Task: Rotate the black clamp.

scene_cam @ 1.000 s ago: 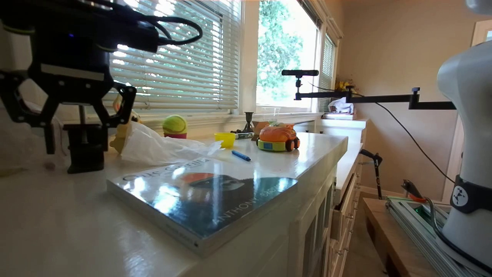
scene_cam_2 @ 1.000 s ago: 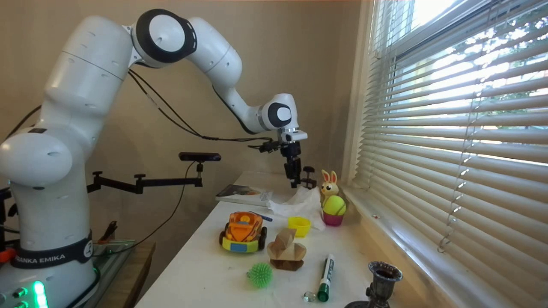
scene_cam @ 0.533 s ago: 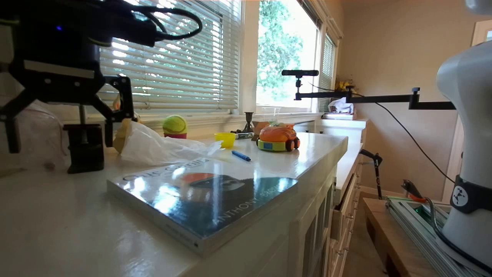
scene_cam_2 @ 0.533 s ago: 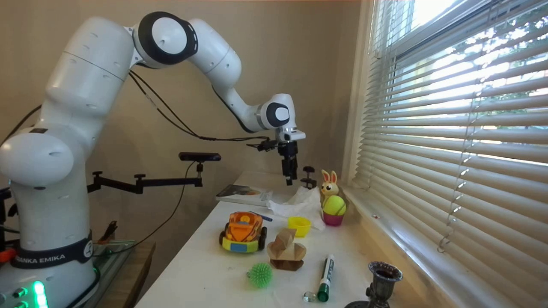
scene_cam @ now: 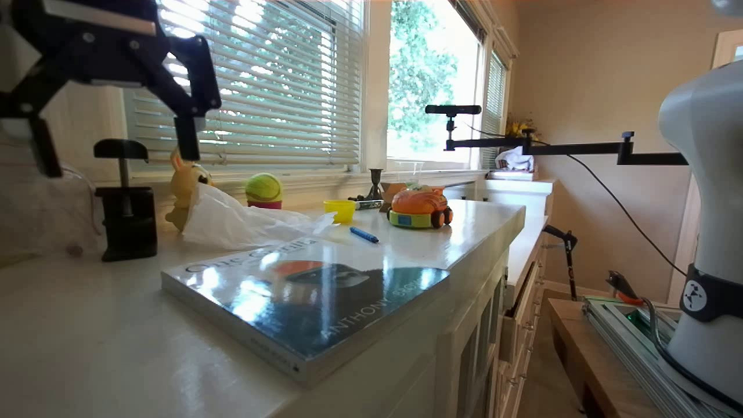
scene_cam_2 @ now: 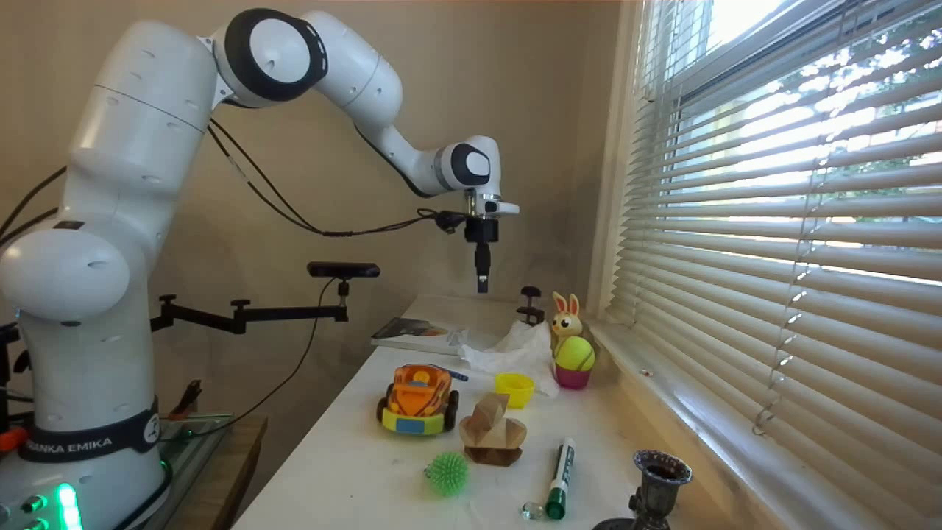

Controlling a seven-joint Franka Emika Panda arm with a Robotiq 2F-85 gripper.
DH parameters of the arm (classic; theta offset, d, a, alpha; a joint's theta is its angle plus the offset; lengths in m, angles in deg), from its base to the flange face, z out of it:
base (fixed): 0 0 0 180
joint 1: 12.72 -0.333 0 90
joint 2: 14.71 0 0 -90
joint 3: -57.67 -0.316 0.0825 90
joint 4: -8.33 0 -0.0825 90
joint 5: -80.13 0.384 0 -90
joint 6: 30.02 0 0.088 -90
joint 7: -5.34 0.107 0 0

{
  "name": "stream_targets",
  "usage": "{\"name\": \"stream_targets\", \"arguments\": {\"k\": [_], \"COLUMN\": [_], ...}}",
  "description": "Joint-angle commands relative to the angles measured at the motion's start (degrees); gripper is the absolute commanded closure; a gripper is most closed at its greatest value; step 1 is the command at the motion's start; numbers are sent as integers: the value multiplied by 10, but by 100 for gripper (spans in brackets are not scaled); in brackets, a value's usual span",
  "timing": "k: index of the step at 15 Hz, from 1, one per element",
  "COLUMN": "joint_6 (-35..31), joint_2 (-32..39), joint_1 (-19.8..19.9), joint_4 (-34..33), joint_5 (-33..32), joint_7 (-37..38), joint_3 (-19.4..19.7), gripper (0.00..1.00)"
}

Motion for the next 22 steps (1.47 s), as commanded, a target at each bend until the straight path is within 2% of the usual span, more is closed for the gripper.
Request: {"name": "stream_targets", "arguments": {"k": [1, 5, 11, 14, 17, 18, 22], "joint_6": [66, 38, -16, -17, -3, 5, 5], "joint_2": [-46, -100, -194, -222, -223, -206, -208], "joint_1": [-4, 9, 34, 46, 56, 56, 60], "joint_4": [-1, 43, 131, 161, 171, 145, 155], "joint_5": [-18, -33, -21, -19, -20, -19, -19], "joint_7": [-15, -8, 5, 0, 3, -5, -5], "joint_3": [8, 8, 4, -2, -6, -10, -10], "gripper": [0, 0, 0, 0, 0, 0, 0]}}
